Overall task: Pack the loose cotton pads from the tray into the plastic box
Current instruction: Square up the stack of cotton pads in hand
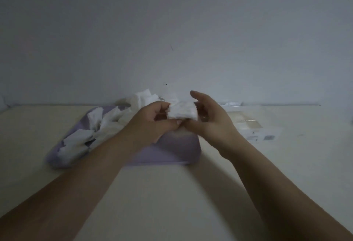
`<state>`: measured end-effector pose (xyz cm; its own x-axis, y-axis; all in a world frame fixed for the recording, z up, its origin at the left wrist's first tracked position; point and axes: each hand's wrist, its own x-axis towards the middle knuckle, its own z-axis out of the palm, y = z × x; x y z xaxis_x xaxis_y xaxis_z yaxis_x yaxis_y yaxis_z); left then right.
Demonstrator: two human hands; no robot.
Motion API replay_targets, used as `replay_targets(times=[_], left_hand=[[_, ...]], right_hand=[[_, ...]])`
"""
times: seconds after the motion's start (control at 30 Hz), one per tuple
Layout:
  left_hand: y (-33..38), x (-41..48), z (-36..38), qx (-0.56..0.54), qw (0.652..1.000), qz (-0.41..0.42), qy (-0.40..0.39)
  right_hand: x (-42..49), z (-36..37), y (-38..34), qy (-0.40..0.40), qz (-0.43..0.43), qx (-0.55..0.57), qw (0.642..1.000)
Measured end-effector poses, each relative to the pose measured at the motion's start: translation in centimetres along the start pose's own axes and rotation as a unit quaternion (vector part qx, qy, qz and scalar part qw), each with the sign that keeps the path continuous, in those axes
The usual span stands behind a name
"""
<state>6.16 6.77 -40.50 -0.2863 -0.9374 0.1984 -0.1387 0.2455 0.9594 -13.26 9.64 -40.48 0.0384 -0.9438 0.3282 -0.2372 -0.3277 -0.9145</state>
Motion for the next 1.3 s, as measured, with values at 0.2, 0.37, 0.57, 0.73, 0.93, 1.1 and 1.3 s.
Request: replay_targets(times=[0.2,0.37,0.57,0.73,0.93,1.1,1.3], left_hand=[[2.4,3.4,4.7,-0.103,0.993,-0.04,-0.048],[1.3,5.4,9.5,0.05,0.997,-0.049,0.038],[-0.4,5.3,11.4,0.074,0.996,-0.044,0.024],[-0.8,5.3,11.4,0.06,0.997,-0.041,0.025],[-1.2,5.2,11.5,0.053,0.998,-0.038,0.026],[-1.0,5.1,11.7,0.057,0.998,-0.032,0.025],[-1.4,3.8,6.2,0.217,0.971,0.038,0.092]], right_hand=[[0.9,-4.5,-1.0,0.059,0.037,0.078,0.995],[1.3,-7.9,0.2,0.18,0.116,-0.242,0.946],[1.8,-8.0,2.4,0.149,0.204,-0.416,0.874],[1.9,-7.5,1.4,0.148,0.198,-0.389,0.887],[1.3,-8.0,1.0,0.1,0.188,-0.336,0.917],[1.3,-6.6,1.4,0.139,0.165,-0.383,0.898],[0.5,-6.2,-0.7,0.14,0.143,-0.457,0.867]])
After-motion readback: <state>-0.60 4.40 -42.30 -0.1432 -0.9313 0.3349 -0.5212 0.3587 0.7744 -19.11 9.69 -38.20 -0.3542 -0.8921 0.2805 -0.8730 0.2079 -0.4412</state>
